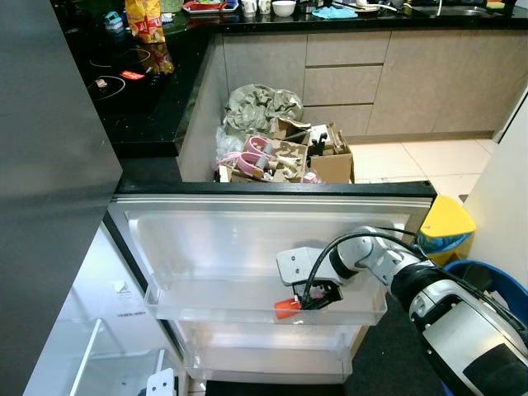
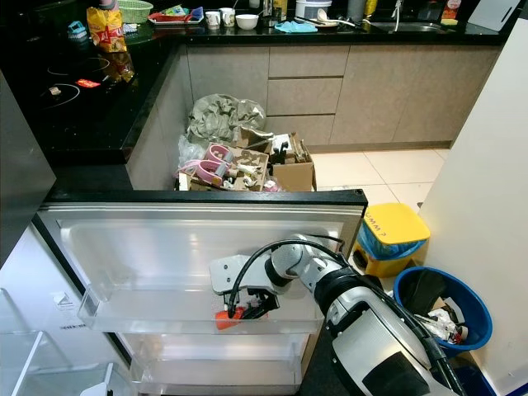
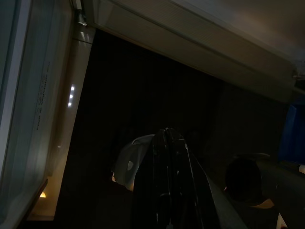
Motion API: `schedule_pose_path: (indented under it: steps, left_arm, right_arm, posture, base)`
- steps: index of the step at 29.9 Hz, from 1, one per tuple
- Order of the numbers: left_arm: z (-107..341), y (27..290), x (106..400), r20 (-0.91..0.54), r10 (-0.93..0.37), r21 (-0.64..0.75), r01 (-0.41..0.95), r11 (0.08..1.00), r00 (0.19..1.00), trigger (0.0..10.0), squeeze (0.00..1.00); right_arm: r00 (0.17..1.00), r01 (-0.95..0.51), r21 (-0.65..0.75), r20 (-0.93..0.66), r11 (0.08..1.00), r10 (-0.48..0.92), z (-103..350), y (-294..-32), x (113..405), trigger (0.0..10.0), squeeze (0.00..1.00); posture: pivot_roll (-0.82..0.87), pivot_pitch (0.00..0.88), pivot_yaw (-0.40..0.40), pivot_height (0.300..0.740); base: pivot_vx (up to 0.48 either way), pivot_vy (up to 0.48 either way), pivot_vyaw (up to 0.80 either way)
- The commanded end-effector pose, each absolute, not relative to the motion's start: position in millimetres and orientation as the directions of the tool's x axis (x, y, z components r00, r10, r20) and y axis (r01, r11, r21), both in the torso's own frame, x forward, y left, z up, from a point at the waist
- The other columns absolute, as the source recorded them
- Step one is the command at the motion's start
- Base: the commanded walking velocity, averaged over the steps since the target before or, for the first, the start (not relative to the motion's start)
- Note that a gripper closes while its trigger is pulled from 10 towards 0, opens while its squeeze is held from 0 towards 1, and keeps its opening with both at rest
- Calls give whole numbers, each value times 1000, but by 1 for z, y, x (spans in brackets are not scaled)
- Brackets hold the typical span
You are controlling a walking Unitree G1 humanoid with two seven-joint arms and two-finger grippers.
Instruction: Restocking fridge
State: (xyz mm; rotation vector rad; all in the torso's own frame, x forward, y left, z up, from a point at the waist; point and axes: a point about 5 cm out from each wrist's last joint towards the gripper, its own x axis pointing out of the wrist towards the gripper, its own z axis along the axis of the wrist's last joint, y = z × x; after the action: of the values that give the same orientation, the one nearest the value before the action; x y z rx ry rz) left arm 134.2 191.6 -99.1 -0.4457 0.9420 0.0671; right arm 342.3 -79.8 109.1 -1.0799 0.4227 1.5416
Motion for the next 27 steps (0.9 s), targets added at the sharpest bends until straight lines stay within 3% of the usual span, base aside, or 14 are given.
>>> schedule_pose_path:
  steps: [1,16,27]
  left_arm:
    - [-101,189,130,-800,-141,-338,-245,909,582,10000,0]
    - [-101,189,131,-803,-141,-335,-241,911,579,10000,0]
    - [-101,191,131,-804,-137,-329,-242,913,578,10000,0]
  right_arm:
    - [65,-904,-290,-821,-315,567,111,-78,343,10000,0]
    - [102,-880,-323,-844,-348,527,110,-78,345,10000,0]
    - [20,-882,-210,-911,-422,413,119,-94,347,10000,0]
  posture:
    - [3,34,-21,740]
    - [1,23,-18,740]
    - [2,23,-16,740]
  base:
    - [0,0,0]
    - [0,0,0]
    - [0,0,0]
